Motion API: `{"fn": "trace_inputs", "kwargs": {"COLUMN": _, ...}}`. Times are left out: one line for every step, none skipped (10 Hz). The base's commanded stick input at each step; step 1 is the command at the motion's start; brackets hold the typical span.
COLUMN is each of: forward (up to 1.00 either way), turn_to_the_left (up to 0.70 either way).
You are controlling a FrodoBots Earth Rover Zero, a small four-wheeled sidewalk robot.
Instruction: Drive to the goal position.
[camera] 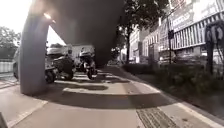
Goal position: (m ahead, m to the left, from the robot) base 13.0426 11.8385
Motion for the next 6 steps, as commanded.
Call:
{"fn": "trace_inputs", "kwargs": {"forward": 0.7, "turn_to_the_left": 0.0}}
{"fn": "trace_inputs", "kwargs": {"forward": 0.7, "turn_to_the_left": 0.0}}
{"fn": "trace_inputs", "kwargs": {"forward": 0.7, "turn_to_the_left": 0.0}}
{"fn": "trace_inputs", "kwargs": {"forward": 0.7, "turn_to_the_left": 0.0}}
{"fn": "trace_inputs", "kwargs": {"forward": 0.7, "turn_to_the_left": 0.0}}
{"fn": "trace_inputs", "kwargs": {"forward": 0.7, "turn_to_the_left": 0.0}}
